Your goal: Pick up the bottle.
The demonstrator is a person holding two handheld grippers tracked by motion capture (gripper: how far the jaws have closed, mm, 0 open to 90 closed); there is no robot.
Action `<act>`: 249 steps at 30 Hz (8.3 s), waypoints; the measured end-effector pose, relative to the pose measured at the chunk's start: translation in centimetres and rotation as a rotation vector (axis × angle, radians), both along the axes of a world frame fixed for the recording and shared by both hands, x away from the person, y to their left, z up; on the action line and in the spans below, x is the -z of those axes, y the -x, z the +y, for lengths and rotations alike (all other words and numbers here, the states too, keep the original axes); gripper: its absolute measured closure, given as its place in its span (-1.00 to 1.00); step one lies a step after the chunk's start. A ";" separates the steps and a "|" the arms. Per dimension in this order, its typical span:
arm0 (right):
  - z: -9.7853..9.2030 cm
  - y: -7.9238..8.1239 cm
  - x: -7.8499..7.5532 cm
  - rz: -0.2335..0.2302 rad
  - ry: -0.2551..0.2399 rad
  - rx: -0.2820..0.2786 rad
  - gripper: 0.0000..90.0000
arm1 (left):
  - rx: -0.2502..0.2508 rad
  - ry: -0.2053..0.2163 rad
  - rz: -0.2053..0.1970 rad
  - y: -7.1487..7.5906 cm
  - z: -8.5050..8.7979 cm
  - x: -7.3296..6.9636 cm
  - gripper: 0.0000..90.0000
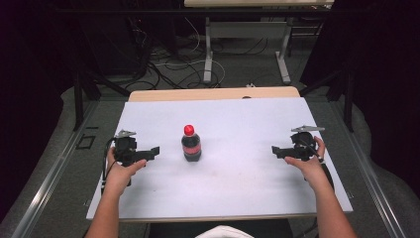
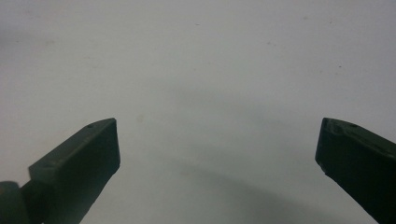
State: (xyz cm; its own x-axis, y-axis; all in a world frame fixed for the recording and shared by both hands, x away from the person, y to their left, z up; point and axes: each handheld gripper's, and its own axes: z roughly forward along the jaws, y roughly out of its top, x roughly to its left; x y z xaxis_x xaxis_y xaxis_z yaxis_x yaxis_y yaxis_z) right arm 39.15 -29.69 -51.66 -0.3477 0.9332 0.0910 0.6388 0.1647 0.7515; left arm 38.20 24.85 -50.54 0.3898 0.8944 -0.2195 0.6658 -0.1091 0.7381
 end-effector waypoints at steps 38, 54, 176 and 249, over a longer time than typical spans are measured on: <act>3.7 2.5 -2.4 -0.119 0.048 -0.199 -0.84 | 0.291 -0.053 -0.155 0.6 -9.9 -2.5 -0.78; 3.5 2.5 -2.3 -0.110 0.050 -0.175 -0.83 | 0.307 -0.102 -0.162 -0.8 -12.0 -1.0 -0.65; 12.2 5.5 -7.5 -0.176 -0.122 -0.512 -0.03 | 0.469 -0.117 -0.170 5.6 -16.8 -2.1 -0.34; 18.6 2.6 -10.6 -0.081 -0.105 -0.894 0.37 | 0.534 -0.106 -0.161 6.5 -18.0 -2.1 -0.33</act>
State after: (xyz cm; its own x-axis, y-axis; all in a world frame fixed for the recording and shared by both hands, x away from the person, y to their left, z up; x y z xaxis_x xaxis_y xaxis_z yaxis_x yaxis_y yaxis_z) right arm 36.56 -11.10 -41.07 -0.9482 0.3003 0.1036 0.2496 0.5025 0.8278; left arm 31.73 6.90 -48.41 0.8154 0.5775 -0.0399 0.3780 -0.4790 0.7923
